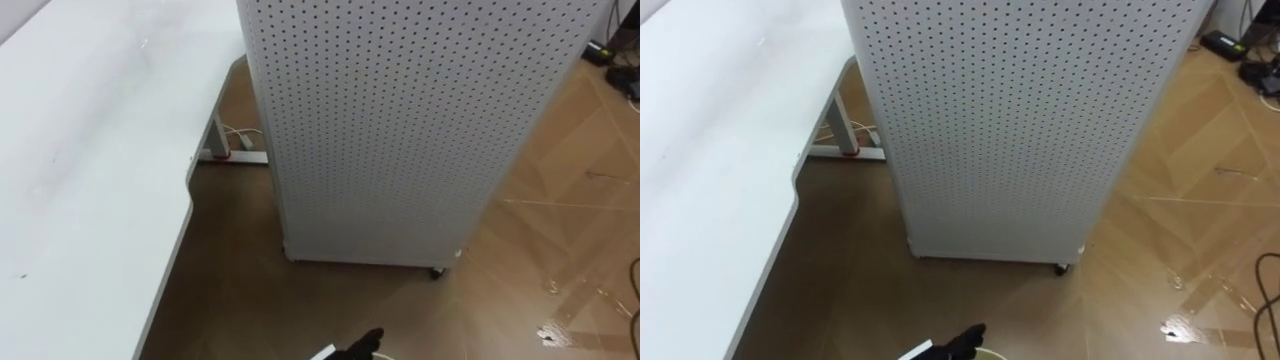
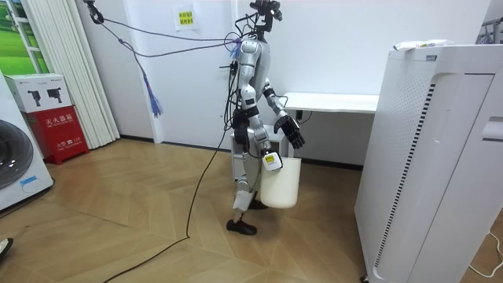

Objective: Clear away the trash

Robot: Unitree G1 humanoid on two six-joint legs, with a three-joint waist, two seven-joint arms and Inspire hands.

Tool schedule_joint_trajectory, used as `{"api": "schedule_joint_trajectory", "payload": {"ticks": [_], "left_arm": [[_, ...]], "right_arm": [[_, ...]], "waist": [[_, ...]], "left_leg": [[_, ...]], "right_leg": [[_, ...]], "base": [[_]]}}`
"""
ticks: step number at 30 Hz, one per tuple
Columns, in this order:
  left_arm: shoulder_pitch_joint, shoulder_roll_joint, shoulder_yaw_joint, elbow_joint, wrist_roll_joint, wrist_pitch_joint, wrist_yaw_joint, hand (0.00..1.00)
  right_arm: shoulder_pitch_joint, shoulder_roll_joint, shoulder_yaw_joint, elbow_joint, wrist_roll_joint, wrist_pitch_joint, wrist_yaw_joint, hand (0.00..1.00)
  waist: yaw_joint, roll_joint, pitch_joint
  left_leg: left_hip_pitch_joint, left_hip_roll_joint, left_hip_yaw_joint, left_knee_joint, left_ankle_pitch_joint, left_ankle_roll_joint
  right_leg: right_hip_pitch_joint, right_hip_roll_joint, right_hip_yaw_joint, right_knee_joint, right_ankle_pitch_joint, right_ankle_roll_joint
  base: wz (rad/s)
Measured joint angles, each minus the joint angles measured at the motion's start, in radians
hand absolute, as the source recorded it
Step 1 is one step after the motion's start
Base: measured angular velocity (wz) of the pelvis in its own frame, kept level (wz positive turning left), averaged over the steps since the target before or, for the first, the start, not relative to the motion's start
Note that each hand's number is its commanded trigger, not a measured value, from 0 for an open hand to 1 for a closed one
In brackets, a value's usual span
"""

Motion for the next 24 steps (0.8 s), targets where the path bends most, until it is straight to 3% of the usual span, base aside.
{"api": "schedule_joint_trajectory", "payload": {"ticks": [5, 11, 15, 22, 24], "left_arm": [[-0.001, 0.002, 0.006, -0.001, 0.013, -0.001, 0.0, 0.0], [-0.001, 0.004, 0.039, -0.059, 0.163, -0.007, 0.008, 0.0], [0.001, 0.037, 0.064, -0.195, 0.249, -0.029, 0.049, 0.0], [-0.001, 0.039, 0.187, -0.393, 0.474, -0.082, 0.178, 0.0], [-0.003, 0.041, 0.212, -0.425, 0.49, -0.098, 0.229, 0.0]], "right_arm": [[-0.007, 0.008, 0.0, 0.01, -0.011, 0.0, -0.001, 1.0], [-0.005, 0.012, -0.002, 0.011, -0.017, -0.003, -0.021, 1.0], [0.001, 0.007, -0.003, -0.001, -0.018, -0.022, -0.047, 1.0], [0.037, 0.007, -0.088, -0.056, -0.02, -0.049, -0.089, 1.0], [0.044, 0.007, -0.101, -0.083, -0.017, -0.05, -0.097, 1.0]], "waist": [[0.001, -0.007, 0.0042], [0.0, -0.007, 0.0041], [0.0, -0.006, 0.0039], [-0.001, -0.007, 0.0024], [0.0, -0.006, 0.0011]], "left_leg": [[0.003, 0.0, 0.013, -0.005, 0.0, 0.0], [0.01, 0.0, 0.015, -0.013, 0.0, 0.0], [0.04, -0.004, 0.016, -0.021, 0.0, 0.0], [0.114, -0.006, 0.029, -0.044, 0.0, 0.0], [0.12, -0.005, 0.038, -0.046, 0.0, 0.0]], "right_leg": [[-0.005, -0.003, 0.0, 0.001, 0.0, 0.0], [-0.001, -0.004, 0.0, -0.002, 0.0, 0.0], [0.026, -0.007, -0.003, -0.005, 0.0, 0.0], [0.085, -0.01, -0.001, -0.006, -0.002, 0.003], [0.085, -0.012, -0.001, -0.004, -0.002, 0.004]], "base": [[-0.08], [0.0], [0.0], [-0.04], [-0.15]]}}
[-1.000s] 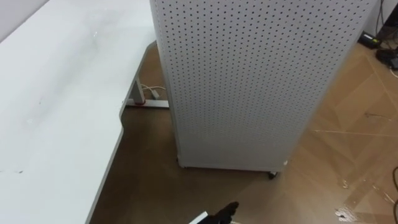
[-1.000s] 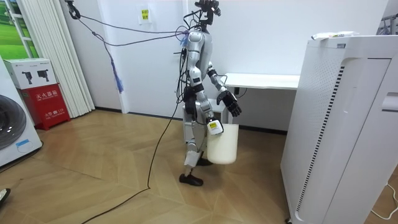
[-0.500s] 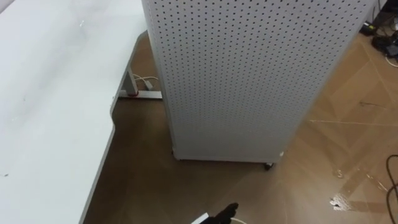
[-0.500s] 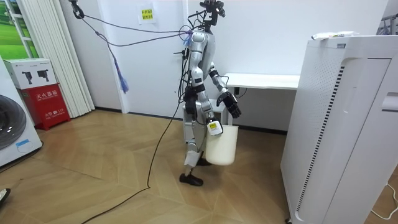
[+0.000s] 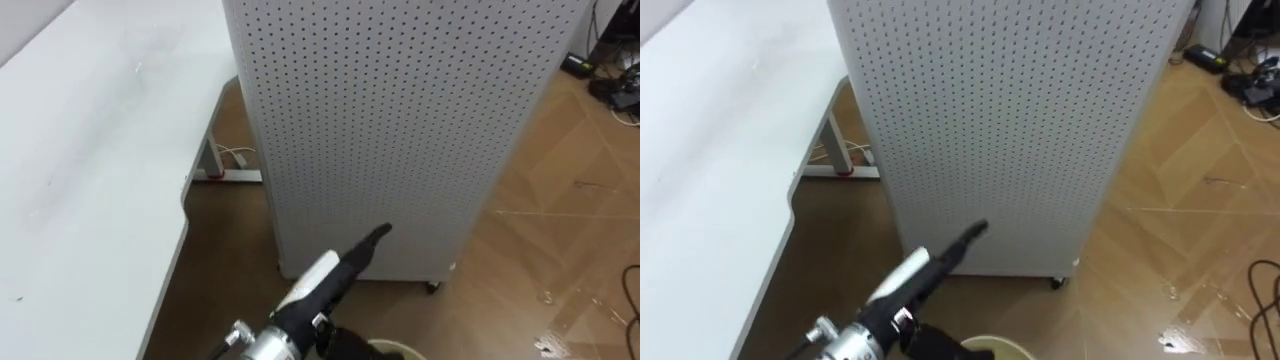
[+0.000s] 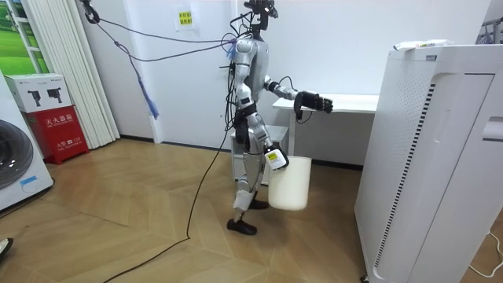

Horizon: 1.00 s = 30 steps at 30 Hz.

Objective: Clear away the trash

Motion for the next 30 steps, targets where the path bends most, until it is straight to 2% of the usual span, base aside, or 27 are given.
{"api": "schedule_joint_trajectory", "payload": {"ticks": [3, 5, 8, 11, 12, 14, 16, 17, 19, 20, 21, 23, 24, 25, 26, 27, 28, 29, 30], "left_arm": [[0.002, 0.001, 0.018, -0.04, 0.015, -0.005, 0.06, 0.0], [0.003, -0.001, 0.043, -0.053, 0.064, -0.009, 0.101, 0.0], [0.003, 0.004, 0.073, -0.079, 0.09, -0.021, 0.176, 0.0], [0.02, -0.004, 0.112, -0.087, 0.13, -0.038, 0.231, 0.0], [0.021, -0.003, 0.13, -0.087, 0.163, -0.038, 0.238, 0.0], [0.021, 0.0, 0.153, -0.087, 0.181, -0.042, 0.267, 0.0], [0.023, -0.002, 0.184, -0.087, 0.218, -0.042, 0.312, 0.0], [0.023, -0.001, 0.19, -0.087, 0.217, -0.042, 0.323, 0.0], [0.023, -0.003, 0.213, -0.087, 0.219, -0.042, 0.355, 0.0], [0.023, -0.003, 0.216, -0.087, 0.224, -0.042, 0.365, 0.0], [0.023, -0.003, 0.228, -0.09, 0.25, -0.042, 0.377, 0.0], [0.023, -0.002, 0.235, -0.092, 0.275, -0.044, 0.405, 0.0], [0.022, -0.005, 0.234, -0.092, 0.277, -0.048, 0.425, 0.0], [0.022, -0.011, 0.234, -0.093, 0.294, -0.061, 0.444, 0.0], [0.022, -0.012, 0.233, -0.093, 0.306, -0.065, 0.455, 0.0], [0.022, -0.011, 0.233, -0.098, 0.328, -0.073, 0.476, 0.0], [0.022, -0.01, 0.234, -0.11, 0.34, -0.076, 0.494, 0.0], [0.022, -0.011, 0.236, -0.116, 0.345, -0.081, 0.505, 0.0], [0.022, -0.012, 0.241, -0.13, 0.355, -0.089, 0.519, 0.0]], "right_arm": [[0.024, 0.0, -0.012, -0.049, 0.004, -0.005, -0.012, 1.0], [0.035, 0.0, -0.016, -0.063, 0.003, -0.005, -0.012, 1.0], [0.054, 0.002, -0.015, -0.083, 0.002, -0.004, -0.012, 1.0], [0.054, 0.003, -0.016, -0.082, 0.001, -0.004, -0.008, 1.0], [0.056, 0.003, -0.016, -0.081, -0.002, -0.004, 0.002, 1.0], [0.057, 0.004, -0.014, -0.078, -0.001, -0.004, 0.012, 1.0], [0.058, 0.003, -0.007, -0.074, -0.001, -0.004, 0.017, 1.0], [0.058, 0.004, -0.006, -0.074, -0.001, -0.004, 0.02, 1.0], [0.061, -0.001, -0.006, -0.074, -0.007, -0.004, 0.028, 1.0], [0.062, -0.001, -0.007, -0.073, -0.008, -0.004, 0.029, 1.0], [0.064, -0.002, -0.007, -0.073, -0.008, -0.004, 0.033, 1.0], [0.071, -0.004, -0.006, -0.073, -0.003, -0.004, 0.032, 1.0], [0.072, -0.011, -0.004, -0.072, 0.0, -0.004, 0.03, 1.0], [0.071, -0.019, -0.009, -0.063, 0.0, -0.004, 0.023, 1.0], [0.068, -0.02, -0.009, -0.051, 0.001, -0.005, 0.021, 1.0], [0.065, -0.022, -0.009, -0.031, 0.001, -0.004, 0.017, 1.0], [0.068, -0.021, -0.008, -0.023, 0.0, -0.004, 0.009, 1.0], [0.071, -0.02, -0.006, -0.021, -0.001, -0.004, 0.008, 1.0], [0.077, -0.02, -0.006, -0.02, -0.003, -0.003, 0.007, 1.0]], "waist": [[0.003, -0.003, -0.0019], [0.037, -0.008, -0.0058], [0.05, -0.013, -0.0076], [0.065, -0.025, -0.0095], [0.065, -0.033, -0.0128], [0.087, -0.044, -0.0115], [0.115, -0.045, -0.0108], [0.117, -0.045, -0.0108], [0.115, -0.046, -0.0102], [0.116, -0.043, -0.0117], [0.114, -0.039, -0.0155], [0.116, -0.037, -0.016], [0.114, -0.04, -0.0136], [0.11, -0.042, -0.0121], [0.111, -0.043, -0.0117], [0.125, -0.044, -0.0114], [0.144, -0.043, -0.0117], [0.154, -0.043, -0.0115], [0.173, -0.043, -0.0116]], "left_leg": [[0.039, 0.003, 0.022, -0.012, 0.0, -0.001], [0.079, 0.006, 0.061, -0.037, -0.001, -0.002], [0.132, 0.01, 0.095, -0.054, -0.004, -0.007], [0.169, 0.025, 0.131, -0.055, -0.011, -0.018], [0.171, 0.037, 0.136, -0.041, -0.019, -0.025], [0.17, 0.071, 0.16, 0.006, -0.044, -0.041], [0.15, 0.143, 0.181, 0.138, -0.11, -0.071], [0.143, 0.158, 0.176, 0.174, -0.123, -0.08], [0.085, 0.209, 0.128, 0.347, -0.13, -0.084], [0.075, 0.22, 0.116, 0.383, -0.129, -0.085], [0.061, 0.232, 0.084, 0.432, -0.123, -0.092], [0.053, 0.229, 0.047, 0.462, -0.105, -0.1], [0.029, 0.213, 0.016, 0.466, -0.098, -0.105], [-0.007, 0.173, -0.018, 0.436, -0.1, -0.103], [-0.024, 0.156, -0.031, 0.414, -0.1, -0.103], [-0.058, 0.126, -0.039, 0.345, -0.093, -0.107], [-0.088, 0.105, -0.044, 0.263, -0.074, -0.118], [-0.098, 0.094, -0.052, 0.211, -0.05, -0.113], [-0.111, 0.078, -0.07, 0.116, 0.021, -0.098]], "right_leg": [[0.013, -0.004, 0.001, 0.003, 0.0, 0.0], [0.021, -0.009, -0.007, 0.006, 0.0, 0.0], [0.047, -0.013, -0.011, 0.004, 0.0, 0.0], [0.065, -0.011, -0.027, 0.005, 0.0, -0.003], [0.068, -0.008, -0.038, 0.007, 0.0, -0.008], [0.066, 0.007, -0.044, 0.021, -0.002, -0.022], [0.06, 0.028, -0.088, 0.072, -0.032, -0.051], [0.059, 0.034, -0.096, 0.087, -0.044, -0.057], [0.057, 0.059, -0.085, 0.128, -0.074, -0.083], [0.058, 0.066, -0.082, 0.137, -0.079, -0.089], [0.061, 0.076, -0.079, 0.153, -0.089, -0.1], [0.075, 0.086, -0.052, 0.163, -0.098, -0.113], [0.076, 0.087, -0.034, 0.159, -0.1, -0.116], [0.075, 0.082, -0.024, 0.154, -0.1, -0.117], [0.075, 0.078, -0.02, 0.153, -0.1, -0.118], [0.075, 0.075, -0.003, 0.148, -0.101, -0.118], [0.076, 0.075, 0.008, 0.138, -0.101, -0.118], [0.076, 0.075, 0.017, 0.137, -0.102, -0.116], [0.079, 0.076, 0.025, 0.137, -0.109, -0.11]], "base": [[-0.25], [-0.59], [-0.38], [-0.37], [-0.29], [-0.47], [-0.61], [-0.41], [-0.35], [-0.4], [-0.44], [-0.35], [-0.13], [-0.07], [-0.11], [-0.32], [-0.4], [-0.45], [-0.45]]}}
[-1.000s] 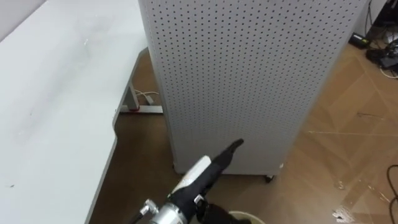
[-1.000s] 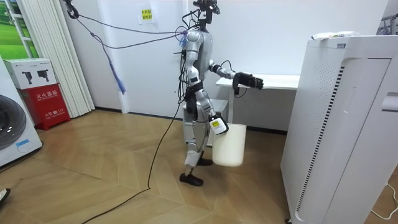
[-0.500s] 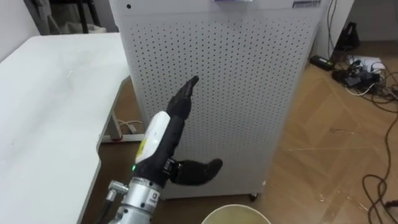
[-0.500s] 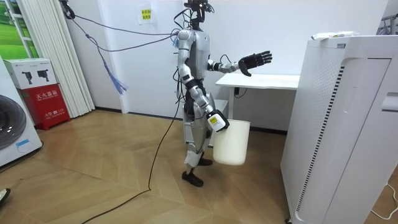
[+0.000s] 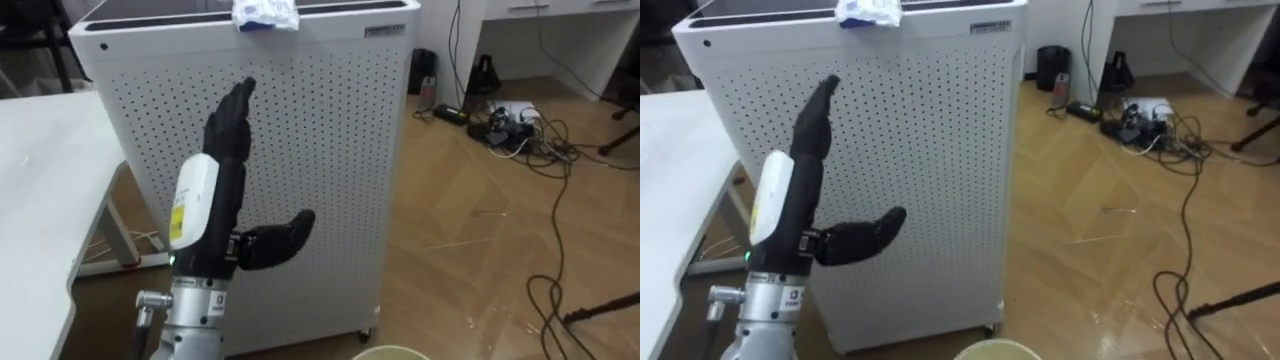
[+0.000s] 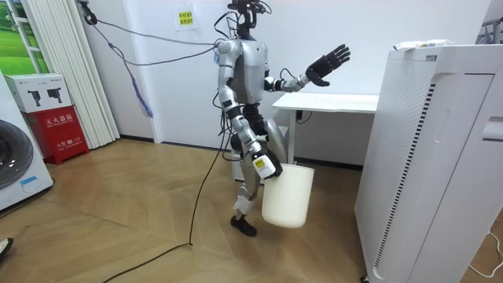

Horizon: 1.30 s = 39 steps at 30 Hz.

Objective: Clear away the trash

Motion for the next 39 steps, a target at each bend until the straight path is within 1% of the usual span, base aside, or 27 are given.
{"api": "schedule_joint_trajectory", "payload": {"ticks": [1, 2, 3, 4, 5, 7, 10, 11, 13, 15, 16, 17, 18, 19, 20, 22, 23, 24, 25, 27, 29, 30, 31, 32, 34, 36, 39], "left_arm": [[0.001, 0.0, 0.011, -0.018, 0.014, -0.004, 0.005, 0.0], [0.002, 0.003, 0.016, -0.029, 0.02, -0.005, 0.01, 0.0], [0.007, 0.011, 0.027, -0.048, 0.021, -0.01, 0.022, 0.0], [0.012, 0.017, 0.04, -0.066, 0.032, -0.013, 0.029, 0.0], [0.011, 0.017, 0.049, -0.071, 0.045, -0.016, 0.03, 0.0], [0.011, 0.032, 0.07, -0.076, 0.058, -0.02, 0.055, 0.0], [0.009, 0.053, 0.072, -0.078, 0.058, -0.02, 0.064, 0.0], [0.009, 0.053, 0.073, -0.078, 0.058, -0.02, 0.064, 0.0], [0.008, 0.055, 0.074, -0.086, 0.058, -0.018, 0.056, 0.0], [0.008, 0.055, 0.074, -0.109, 0.058, -0.017, 0.056, 0.0], [0.007, 0.054, 0.074, -0.123, 0.059, -0.017, 0.057, 0.0], [0.006, 0.055, 0.074, -0.129, 0.062, -0.017, 0.058, 0.0], [0.006, 0.055, 0.074, -0.137, 0.078, -0.017, 0.063, 0.0], [0.002, 0.057, 0.074, -0.144, 0.097, -0.018, 0.064, 0.0], [-0.003, 0.057, 0.074, -0.147, 0.105, -0.018, 0.065, 0.0], [-0.025, 0.06, 0.081, -0.161, 0.15, -0.019, 0.076, 0.0], [-0.025, 0.06, 0.087, -0.167, 0.162, -0.021, 0.083, 0.0], [-0.027, 0.06, 0.091, -0.176, 0.176, -0.026, 0.091, 0.0], [-0.03, 0.06, 0.092, -0.196, 0.184, -0.026, 0.093, 0.0], [-0.043, 0.06, 0.094, -0.217, 0.193, -0.029, 0.095, 0.0], [-0.058, 0.061, 0.093, -0.217, 0.193, -0.034, 0.095, 0.0], [-0.061, 0.062, 0.094, -0.217, 0.194, -0.033, 0.099, 0.0], [-0.059, 0.062, 0.09, -0.217, 0.195, -0.034, 0.098, 0.0], [-0.059, 0.065, 0.091, -0.22, 0.196, -0.035, 0.101, 0.0], [-0.059, 0.082, 0.092, -0.224, 0.208, -0.033, 0.105, 0.0], [-0.059, 0.086, 0.098, -0.224, 0.237, -0.032, 0.107, 0.0], [-0.059, 0.086, 0.098, -0.225, 0.276, -0.031, 0.106, 0.0]], "right_arm": [[0.004, 0.0, 0.0, 0.0, -0.001, 0.001, 0.003, 1.0], [0.004, 0.001, 0.0, 0.0, -0.001, 0.001, 0.004, 1.0], [0.004, 0.002, 0.001, 0.0, -0.001, 0.002, 0.007, 1.0], [0.008, 0.003, 0.0, 0.0, -0.001, 0.002, 0.006, 1.0], [0.011, 0.002, -0.002, 0.0, -0.001, 0.002, 0.005, 1.0], [0.012, -0.001, -0.003, -0.001, -0.001, 0.001, 0.002, 1.0], [0.012, -0.001, -0.001, -0.005, -0.001, 0.002, 0.002, 1.0], [0.012, -0.002, -0.001, -0.009, -0.001, 0.002, 0.001, 1.0], [0.012, -0.007, -0.001, -0.024, -0.002, 0.002, 0.001, 1.0], [0.012, -0.007, -0.001, -0.028, -0.002, 0.002, 0.003, 1.0], [0.011, -0.007, 0.006, -0.029, 0.001, 0.002, 0.004, 1.0], [0.01, -0.007, 0.011, -0.029, 0.001, 0.002, 0.003, 1.0], [0.011, -0.007, 0.024, -0.029, 0.001, 0.002, 0.001, 1.0], [0.012, -0.01, 0.029, -0.029, 0.002, 0.002, -0.002, 1.0], [0.012, -0.012, 0.029, -0.029, 0.002, 0.002, -0.005, 1.0], [0.013, -0.011, 0.029, -0.029, 0.001, 0.001, -0.006, 1.0], [0.014, -0.01, 0.029, -0.029, 0.001, 0.001, -0.006, 1.0], [0.015, -0.01, 0.027, -0.029, 0.0, 0.001, -0.005, 1.0], [0.012, -0.01, 0.028, -0.028, -0.002, 0.001, -0.002, 1.0], [0.006, -0.009, 0.028, -0.026, -0.015, 0.001, 0.017, 1.0], [0.01, -0.008, 0.028, -0.021, -0.04, 0.001, 0.037, 1.0], [0.01, -0.007, 0.029, -0.018, -0.041, 0.001, 0.047, 1.0], [0.012, -0.004, 0.028, -0.01, -0.044, 0.002, 0.054, 1.0], [0.01, -0.003, 0.028, -0.008, -0.045, 0.007, 0.061, 1.0], [0.0, -0.003, 0.028, -0.003, -0.045, 0.011, 0.067, 1.0], [-0.009, -0.003, 0.025, -0.003, -0.069, 0.012, 0.078, 1.0], [-0.015, -0.005, 0.019, -0.006, -0.101, 0.012, 0.085, 1.0]], "waist": [[0.018, 0.003, -0.002], [0.022, 0.006, -0.0045], [0.03, -0.005, -0.003], [0.032, -0.015, -0.0015], [0.032, -0.018, -0.0018], [0.032, -0.025, -0.0036], [0.034, -0.022, -0.0047], [0.034, -0.023, -0.0048], [0.035, -0.018, -0.0067], [0.034, -0.015, -0.007], [0.033, -0.011, -0.0091], [0.033, -0.008, -0.0093], [0.031, -0.006, -0.008], [0.029, -0.005, -0.0063], [0.026, -0.001, -0.0055], [0.027, 0.009, -0.0035], [0.032, 0.013, -0.0044], [0.03, 0.027, -0.0078], [0.026, 0.044, -0.0022], [0.036, 0.05, 0.0004], [0.03, 0.049, 0.0009], [0.029, 0.045, 0.0031], [0.015, 0.046, 0.0018], [0.017, 0.047, -0.0006], [0.022, 0.053, -0.0036], [0.023, 0.047, -0.0017], [0.01, 0.041, 0.0002]], "left_leg": [[0.005, -0.011, -0.018, -0.043, 0.068, 0.01], [0.016, -0.017, -0.019, -0.05, 0.089, 0.021], [0.031, -0.037, -0.026, -0.058, 0.109, 0.035], [0.04, -0.055, -0.03, -0.053, 0.112, 0.049], [0.041, -0.061, -0.03, -0.051, 0.108, 0.056], [0.038, -0.079, -0.026, -0.032, 0.078, 0.066], [0.034, -0.093, -0.026, -0.008, 0.043, 0.072], [0.035, -0.097, -0.026, -0.006, 0.04, 0.074], [0.034, -0.111, -0.027, 0.012, 0.017, 0.078], [0.034, -0.115, -0.026, 0.04, -0.005, 0.085], [0.037, -0.115, -0.026, 0.06, -0.025, 0.089], [0.042, -0.116, -0.026, 0.068, -0.035, 0.091], [0.057, -0.122, -0.025, 0.076, -0.045, 0.1], [0.072, -0.135, -0.023, 0.082, -0.06, 0.11], [0.076, -0.138, -0.023, 0.087, -0.074, 0.113], [0.086, -0.157, -0.024, 0.11, -0.107, 0.133], [0.09, -0.16, -0.024, 0.11, -0.112, 0.137], [0.094, -0.161, -0.034, 0.11, -0.118, 0.145], [0.101, -0.16, -0.053, 0.098, -0.118, 0.147], [0.105, -0.157, -0.057, 0.075, -0.114, 0.149], [0.125, -0.158, -0.073, 0.06, -0.113, 0.149], [0.141, -0.162, -0.082, 0.051, -0.114, 0.147], [0.158, -0.164, -0.113, 0.038, -0.113, 0.139], [0.176, -0.161, -0.125, 0.01, -0.108, 0.13], [0.192, -0.15, -0.134, -0.019, -0.103, 0.123], [0.204, -0.145, -0.14, -0.032, -0.1, 0.116], [0.214, -0.143, -0.152, -0.04, -0.099, 0.115]], "right_leg": [[0.004, -0.003, 0.001, 0.0, -0.01, 0.011], [0.005, -0.008, -0.002, 0.0, -0.015, 0.017], [0.014, -0.023, -0.012, -0.002, -0.025, 0.031], [0.032, -0.037, -0.024, -0.021, -0.03, 0.041], [0.04, -0.041, -0.029, -0.032, -0.031, 0.047], [0.052, -0.06, -0.037, -0.043, -0.037, 0.061], [0.067, -0.077, -0.041, -0.047, -0.043, 0.072], [0.069, -0.082, -0.041, -0.045, -0.046, 0.076], [0.078, -0.093, -0.054, -0.036, -0.052, 0.087], [0.082, -0.103, -0.063, -0.01, -0.056, 0.094], [0.082, -0.109, -0.066, 0.021, -0.061, 0.103], [0.079, -0.115, -0.068, 0.049, -0.062, 0.104], [0.07, -0.135, -0.084, 0.124, -0.062, 0.105], [0.05, -0.158, -0.082, 0.199, -0.061, 0.106], [0.033, -0.165, -0.08, 0.237, -0.059, 0.11], [-0.001, -0.194, -0.076, 0.358, -0.033, 0.139], [-0.004, -0.196, -0.072, 0.371, -0.023, 0.139], [-0.014, -0.192, -0.067, 0.389, 0.004, 0.145], [-0.033, -0.187, -0.055, 0.385, 0.0, 0.15], [-0.094, -0.178, -0.045, 0.333, -0.053, 0.15], [-0.13, -0.167, -0.035, 0.205, -0.058, 0.147], [-0.142, -0.162, -0.017, 0.105, 0.012, 0.146], [-0.136, -0.153, -0.012, 0.077, 0.052, 0.144], [-0.108, -0.135, -0.015, 0.04, 0.06, 0.14], [-0.074, -0.117, -0.027, -0.002, 0.072, 0.135], [-0.061, -0.11, -0.027, -0.023, 0.075, 0.131], [-0.035, -0.101, -0.024, -0.062, 0.076, 0.129]], "base": [[-0.46], [-0.38], [-0.19], [-0.04], [0.09], [0.11], [0.08], [0.09], [0.08], [0.08], [0.06], [0.09], [0.16], [0.22], [0.21], [0.14], [0.1], [0.09], [0.09], [0.1], [0.3], [0.51], [0.45], [0.35], [0.09], [0.07], [0.07]]}}
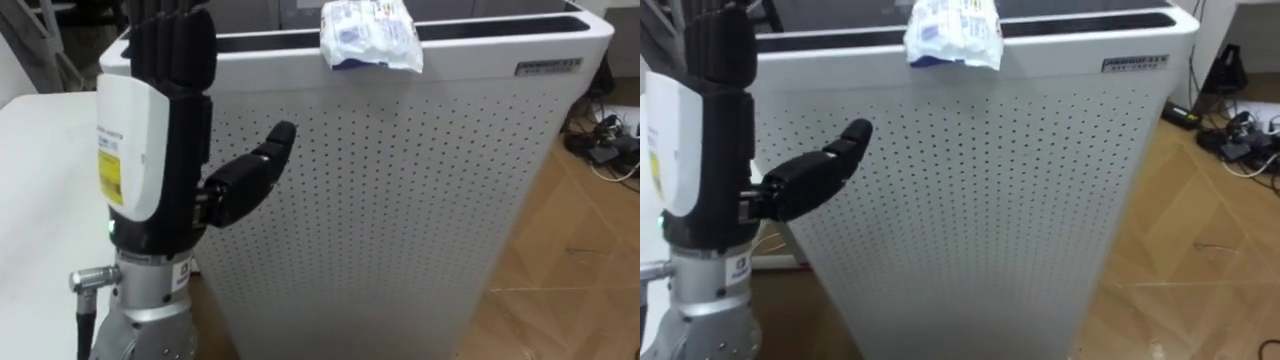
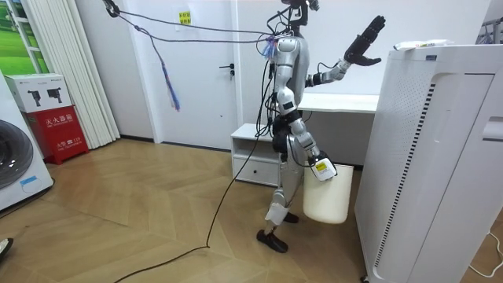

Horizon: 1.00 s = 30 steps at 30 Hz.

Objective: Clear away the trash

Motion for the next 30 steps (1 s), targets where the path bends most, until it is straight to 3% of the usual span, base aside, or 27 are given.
{"api": "schedule_joint_trajectory", "payload": {"ticks": [5, 10, 13, 20, 30], "left_arm": [[0.0, 0.0, 0.0, -0.005, 0.002, 0.004, 0.0, 0.0], [0.0, 0.021, -0.011, -0.052, 0.0, 0.042, 0.0, 0.0], [0.0, 0.035, -0.051, -0.058, 0.001, 0.044, -0.003, 0.0], [-0.007, 0.036, -0.118, -0.058, -0.001, 0.051, -0.018, 0.0], [-0.099, 0.037, -0.136, -0.062, 0.0, 0.091, -0.069, 0.0]], "right_arm": [[-0.002, -0.005, -0.001, 0.0, -0.012, 0.0, -0.005, 1.0], [-0.002, -0.005, 0.0, -0.007, -0.012, 0.0, -0.006, 1.0], [-0.003, -0.005, 0.001, -0.01, -0.017, 0.0, -0.005, 1.0], [-0.004, -0.006, 0.009, -0.023, -0.033, -0.002, -0.004, 1.0], [-0.007, -0.005, 0.009, -0.026, -0.033, -0.002, -0.008, 1.0]], "waist": [[-0.003, -0.004, -0.0003], [-0.023, -0.006, -0.0031], [-0.028, -0.006, -0.0048], [-0.05, -0.005, -0.0104], [-0.066, -0.002, -0.0115]], "left_leg": [[0.05, 0.0, 0.001, -0.049, 0.001, -0.001], [0.089, 0.002, 0.001, -0.082, 0.001, -0.002], [0.121, 0.002, 0.002, -0.106, 0.002, -0.003], [0.138, 0.001, 0.0, -0.115, 0.004, -0.006], [0.155, 0.012, 0.0, -0.137, 0.008, -0.013]], "right_leg": [[0.052, 0.006, 0.0, -0.059, 0.006, 0.002], [0.107, 0.014, 0.0, -0.129, 0.023, 0.006], [0.134, 0.016, 0.004, -0.151, 0.027, 0.006], [0.163, 0.019, 0.003, -0.182, 0.028, 0.004], [0.166, 0.031, 0.025, -0.183, 0.03, -0.001]], "base": [[-0.01], [-0.01], [-0.06], [0.0], [-0.03]]}}
